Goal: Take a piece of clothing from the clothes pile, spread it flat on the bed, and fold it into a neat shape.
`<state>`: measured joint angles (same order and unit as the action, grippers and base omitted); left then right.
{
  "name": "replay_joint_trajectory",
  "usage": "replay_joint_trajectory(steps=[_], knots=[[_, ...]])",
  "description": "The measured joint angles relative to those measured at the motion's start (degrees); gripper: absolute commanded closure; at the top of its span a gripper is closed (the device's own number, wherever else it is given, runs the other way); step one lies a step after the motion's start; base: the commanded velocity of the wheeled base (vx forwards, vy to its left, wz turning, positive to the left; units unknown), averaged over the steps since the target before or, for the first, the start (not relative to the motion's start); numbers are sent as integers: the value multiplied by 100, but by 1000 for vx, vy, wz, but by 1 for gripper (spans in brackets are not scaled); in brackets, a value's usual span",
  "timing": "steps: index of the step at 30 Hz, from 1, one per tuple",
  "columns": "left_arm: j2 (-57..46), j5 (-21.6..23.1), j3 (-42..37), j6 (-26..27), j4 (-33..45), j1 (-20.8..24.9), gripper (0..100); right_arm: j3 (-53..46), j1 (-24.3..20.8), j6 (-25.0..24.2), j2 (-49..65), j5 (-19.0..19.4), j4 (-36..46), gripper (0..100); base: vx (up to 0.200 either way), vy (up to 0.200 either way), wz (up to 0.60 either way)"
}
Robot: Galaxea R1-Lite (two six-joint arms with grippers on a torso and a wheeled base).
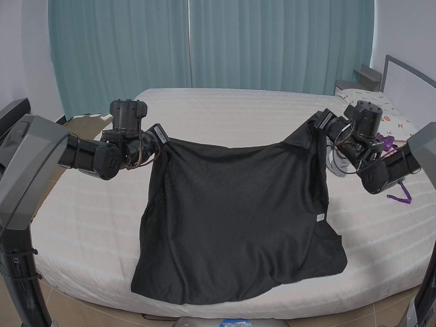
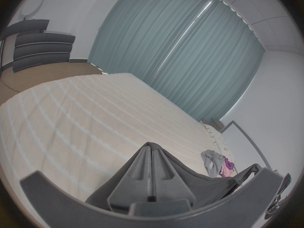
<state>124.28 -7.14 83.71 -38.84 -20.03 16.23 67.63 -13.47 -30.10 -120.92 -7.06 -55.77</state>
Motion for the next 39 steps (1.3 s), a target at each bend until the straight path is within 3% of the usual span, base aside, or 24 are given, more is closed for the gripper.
replay_joint_trajectory(steps=[10, 11, 12, 13, 23, 30, 39], knots=[[926, 4, 228, -76, -101, -24, 100, 63, 61, -57, -1219, -143, -327, 100, 0, 0, 0], [1003, 6, 273, -77, -118, -24, 0, 80, 71, -57, -1296, -150, -334, 100, 0, 0, 0], [1089, 4, 333, -77, -127, -24, 0, 108, 79, -57, -1390, -158, -335, 100, 0, 0, 0], [1178, 1, 396, -82, -134, -24, 0, 141, 91, -57, -1464, -163, -335, 0, 0, 0, 0], [1921, -35, 774, -77, -41, -60, 0, 179, 149, -48, -2065, -99, -55, 0, 0, 0, 0], [1965, 1, 724, -126, 589, -291, 0, 113, 411, -132, -2068, -93, 139, 0, 0, 0, 0], [1298, 963, 443, -794, 919, -798, 0, -272, 755, -813, -1525, 336, 166, 0, 0, 0, 0]])
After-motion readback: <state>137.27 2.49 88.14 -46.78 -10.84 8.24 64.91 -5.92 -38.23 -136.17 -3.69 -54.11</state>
